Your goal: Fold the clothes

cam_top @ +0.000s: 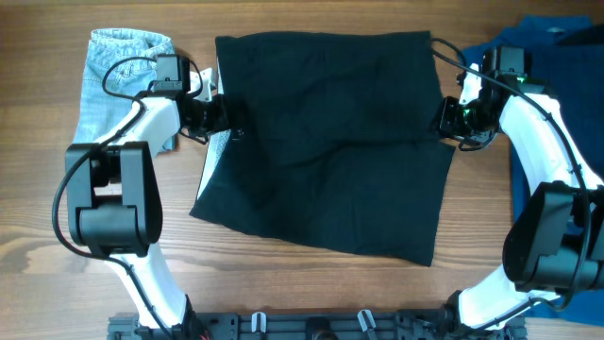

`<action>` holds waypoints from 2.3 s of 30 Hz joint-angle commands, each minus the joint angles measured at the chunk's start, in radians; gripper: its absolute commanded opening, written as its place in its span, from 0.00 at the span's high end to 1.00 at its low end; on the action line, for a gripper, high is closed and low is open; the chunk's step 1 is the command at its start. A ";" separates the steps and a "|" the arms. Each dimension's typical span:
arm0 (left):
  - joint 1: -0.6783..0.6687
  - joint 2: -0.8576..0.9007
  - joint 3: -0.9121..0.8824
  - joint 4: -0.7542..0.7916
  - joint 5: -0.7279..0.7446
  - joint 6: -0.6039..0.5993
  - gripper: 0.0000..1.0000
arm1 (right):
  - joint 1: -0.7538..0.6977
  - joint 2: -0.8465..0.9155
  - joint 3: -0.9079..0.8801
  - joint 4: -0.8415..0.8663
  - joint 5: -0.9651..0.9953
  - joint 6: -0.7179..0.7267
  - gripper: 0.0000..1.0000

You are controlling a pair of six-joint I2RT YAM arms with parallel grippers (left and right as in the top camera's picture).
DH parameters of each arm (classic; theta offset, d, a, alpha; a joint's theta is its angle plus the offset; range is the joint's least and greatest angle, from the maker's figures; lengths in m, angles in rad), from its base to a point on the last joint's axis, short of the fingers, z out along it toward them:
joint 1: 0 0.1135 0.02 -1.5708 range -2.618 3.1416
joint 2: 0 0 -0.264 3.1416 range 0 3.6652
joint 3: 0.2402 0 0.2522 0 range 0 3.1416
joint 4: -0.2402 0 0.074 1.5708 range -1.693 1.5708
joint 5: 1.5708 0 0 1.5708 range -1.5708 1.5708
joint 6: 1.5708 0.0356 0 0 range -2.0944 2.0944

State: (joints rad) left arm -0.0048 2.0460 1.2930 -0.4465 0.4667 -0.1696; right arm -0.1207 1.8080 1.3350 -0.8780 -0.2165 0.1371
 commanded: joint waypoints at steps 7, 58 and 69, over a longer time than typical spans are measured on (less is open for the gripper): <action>-0.005 0.019 -0.014 0.003 0.026 0.005 0.71 | 0.000 -0.012 -0.007 0.003 0.006 -0.006 0.56; 0.073 -0.054 -0.016 -0.078 -0.161 0.005 0.96 | 0.000 -0.012 -0.007 0.011 0.013 -0.007 0.56; 0.072 -0.079 -0.006 -0.074 -0.162 -0.063 0.56 | 0.000 -0.012 -0.007 0.023 0.012 -0.007 0.67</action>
State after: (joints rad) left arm 0.0612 2.0155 1.2854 -0.5228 0.3202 -0.1814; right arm -0.1207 1.8080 1.3350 -0.8650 -0.2150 0.1341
